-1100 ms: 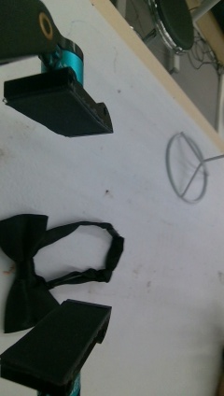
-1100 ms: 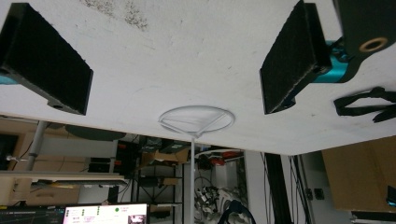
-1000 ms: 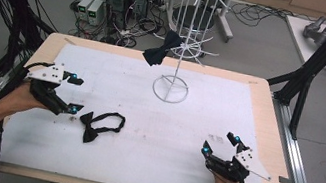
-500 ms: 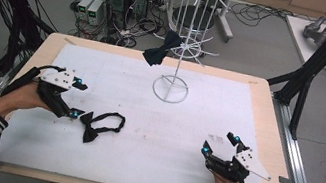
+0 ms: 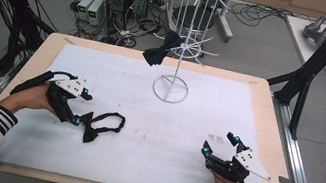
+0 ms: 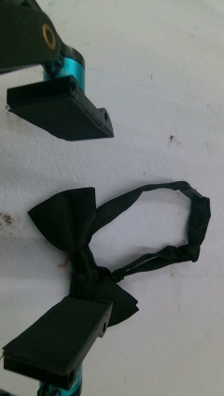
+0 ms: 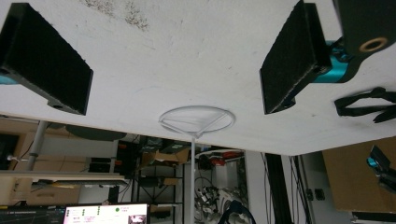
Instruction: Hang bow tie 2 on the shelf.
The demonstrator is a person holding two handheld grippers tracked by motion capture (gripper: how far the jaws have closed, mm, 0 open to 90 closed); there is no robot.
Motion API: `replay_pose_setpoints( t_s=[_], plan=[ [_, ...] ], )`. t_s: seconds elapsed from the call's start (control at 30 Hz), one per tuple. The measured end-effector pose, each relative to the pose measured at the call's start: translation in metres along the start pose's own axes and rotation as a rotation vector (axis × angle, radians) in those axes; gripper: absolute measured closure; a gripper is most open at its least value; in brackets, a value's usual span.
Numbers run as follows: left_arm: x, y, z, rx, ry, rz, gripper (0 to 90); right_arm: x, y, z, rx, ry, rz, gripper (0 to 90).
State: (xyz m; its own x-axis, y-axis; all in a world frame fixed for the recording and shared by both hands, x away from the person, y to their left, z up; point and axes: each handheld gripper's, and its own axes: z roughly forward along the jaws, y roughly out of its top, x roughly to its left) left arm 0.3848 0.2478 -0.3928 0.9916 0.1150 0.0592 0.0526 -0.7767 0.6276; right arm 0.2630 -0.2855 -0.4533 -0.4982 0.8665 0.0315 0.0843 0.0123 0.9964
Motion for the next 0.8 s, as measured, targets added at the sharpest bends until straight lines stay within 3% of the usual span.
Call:
replay_pose_setpoints(
  t_s=[0.57, 0.8],
  plan=[
    [0.01, -0.007, 0.02, 0.086, -0.075, -0.021, 25.7, 0.0, 0.0, 0.0, -0.004, -0.001, -0.001, 8.8],
    [0.012, -0.009, 0.025, 0.094, -0.107, -0.059, 27.3, 0.0, 0.0, 0.0, -0.003, 0.0, -0.002, 8.8]
  ],
)
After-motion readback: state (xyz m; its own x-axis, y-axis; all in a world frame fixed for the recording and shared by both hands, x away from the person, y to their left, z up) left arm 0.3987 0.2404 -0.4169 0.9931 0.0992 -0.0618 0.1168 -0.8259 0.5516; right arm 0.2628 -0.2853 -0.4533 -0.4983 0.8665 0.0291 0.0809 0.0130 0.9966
